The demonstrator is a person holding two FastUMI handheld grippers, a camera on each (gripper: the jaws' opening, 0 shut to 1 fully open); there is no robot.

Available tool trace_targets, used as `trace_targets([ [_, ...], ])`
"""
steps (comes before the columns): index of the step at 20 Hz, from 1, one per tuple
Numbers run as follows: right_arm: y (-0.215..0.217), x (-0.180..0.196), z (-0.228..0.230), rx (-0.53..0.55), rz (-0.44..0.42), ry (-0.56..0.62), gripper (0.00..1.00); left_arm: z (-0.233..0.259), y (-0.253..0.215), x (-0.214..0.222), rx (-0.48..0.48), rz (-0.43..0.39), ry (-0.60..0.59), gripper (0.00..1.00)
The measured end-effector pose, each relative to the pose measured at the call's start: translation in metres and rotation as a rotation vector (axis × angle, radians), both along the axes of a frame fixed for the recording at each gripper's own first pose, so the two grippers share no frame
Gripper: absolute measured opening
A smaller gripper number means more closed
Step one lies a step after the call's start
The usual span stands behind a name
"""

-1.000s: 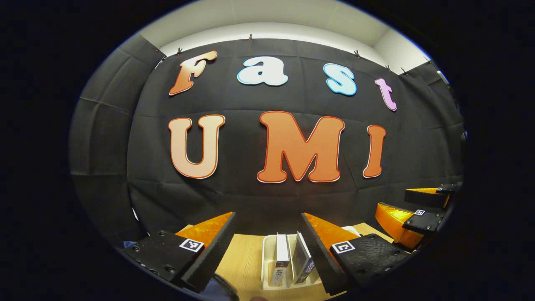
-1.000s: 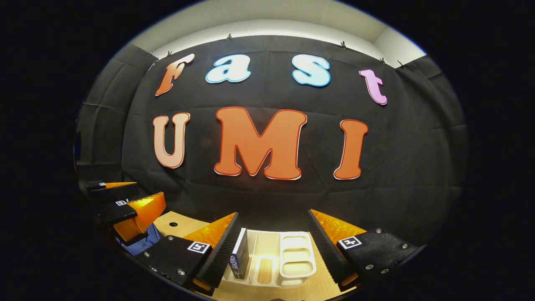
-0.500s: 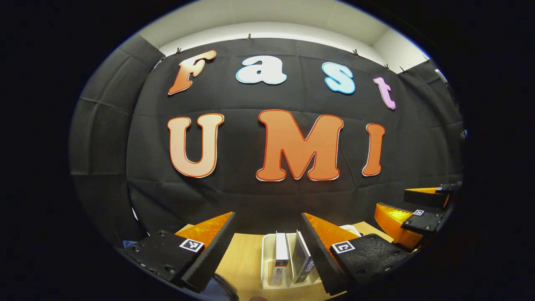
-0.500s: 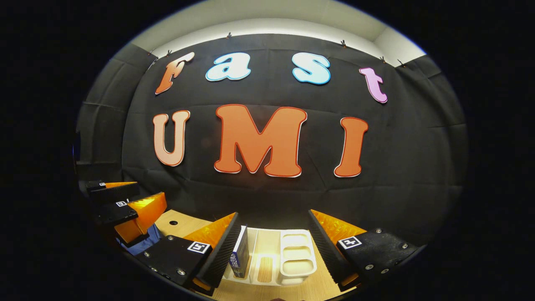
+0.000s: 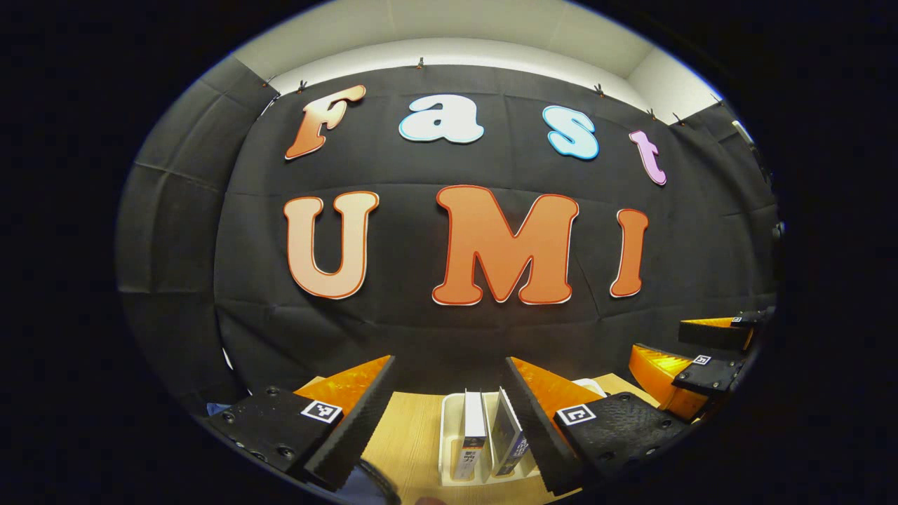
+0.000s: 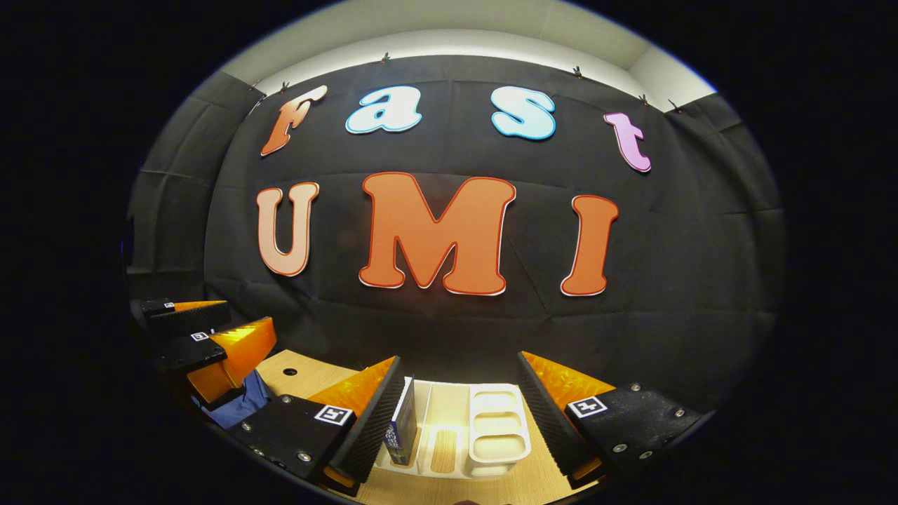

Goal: Open the schoolbag, grab two books from the bookshelf and put them into the schoolbag.

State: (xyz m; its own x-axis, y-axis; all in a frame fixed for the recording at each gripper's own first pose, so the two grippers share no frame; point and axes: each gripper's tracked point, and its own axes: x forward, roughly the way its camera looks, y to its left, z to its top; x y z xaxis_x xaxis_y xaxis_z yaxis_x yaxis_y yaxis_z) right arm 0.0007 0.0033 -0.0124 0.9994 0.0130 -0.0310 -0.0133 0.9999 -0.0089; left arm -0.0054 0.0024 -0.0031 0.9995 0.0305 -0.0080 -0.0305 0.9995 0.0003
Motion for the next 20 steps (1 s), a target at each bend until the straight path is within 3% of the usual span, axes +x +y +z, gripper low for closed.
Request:
trace_targets([
  [20,-0.001,0.004,-0.012,-0.002,0.01,0.026,0.95,-0.005,0.002,-0.004,-0.015,0.005,0.017,0.95],
])
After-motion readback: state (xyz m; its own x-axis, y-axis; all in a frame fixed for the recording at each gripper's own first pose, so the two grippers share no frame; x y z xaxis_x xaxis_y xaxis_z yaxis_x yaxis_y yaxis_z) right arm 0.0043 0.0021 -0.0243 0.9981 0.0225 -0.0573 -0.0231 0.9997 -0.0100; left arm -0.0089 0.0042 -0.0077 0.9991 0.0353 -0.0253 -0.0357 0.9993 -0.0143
